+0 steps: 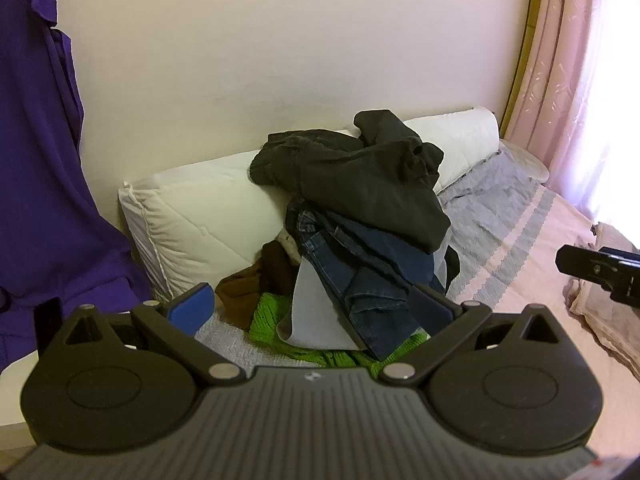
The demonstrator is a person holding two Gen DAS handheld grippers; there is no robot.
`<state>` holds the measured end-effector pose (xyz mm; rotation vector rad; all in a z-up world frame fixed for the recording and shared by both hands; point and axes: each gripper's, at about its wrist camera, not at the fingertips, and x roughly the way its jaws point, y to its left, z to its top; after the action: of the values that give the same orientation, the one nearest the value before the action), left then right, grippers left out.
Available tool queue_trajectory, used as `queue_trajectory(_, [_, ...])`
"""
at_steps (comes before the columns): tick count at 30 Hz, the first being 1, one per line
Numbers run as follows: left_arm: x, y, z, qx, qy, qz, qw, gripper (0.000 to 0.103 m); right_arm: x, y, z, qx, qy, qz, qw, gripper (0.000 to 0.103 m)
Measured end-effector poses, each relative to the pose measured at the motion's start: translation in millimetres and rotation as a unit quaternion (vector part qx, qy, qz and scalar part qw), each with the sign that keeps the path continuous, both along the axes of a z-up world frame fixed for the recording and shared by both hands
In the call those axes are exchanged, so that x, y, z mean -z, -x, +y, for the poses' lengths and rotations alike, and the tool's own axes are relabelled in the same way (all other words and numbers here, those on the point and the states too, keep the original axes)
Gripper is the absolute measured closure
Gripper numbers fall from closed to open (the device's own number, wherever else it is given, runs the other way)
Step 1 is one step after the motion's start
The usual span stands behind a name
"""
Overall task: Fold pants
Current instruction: 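Reach both grippers toward the black sweatpants on top of the clothes pile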
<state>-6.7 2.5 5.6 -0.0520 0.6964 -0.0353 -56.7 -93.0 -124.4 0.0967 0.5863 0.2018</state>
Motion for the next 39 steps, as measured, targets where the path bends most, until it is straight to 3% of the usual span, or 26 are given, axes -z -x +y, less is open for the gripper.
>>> queue_trajectory(17, [3.6, 6.5, -15.9, 0.002, -0.003, 0.001, 1.0000, 0.001, -0.7, 2.9, -9.5, -0.006, 0.004, 0.007, 1.000, 0.028])
queue_trajectory(39, [4.2, 16.1, -73.5, -0.008, 0.004, 0.008, 0.9999, 0.001, 6.5, 2.0, -70.5, -0.039, 0.013, 0.017, 0.999, 0.028])
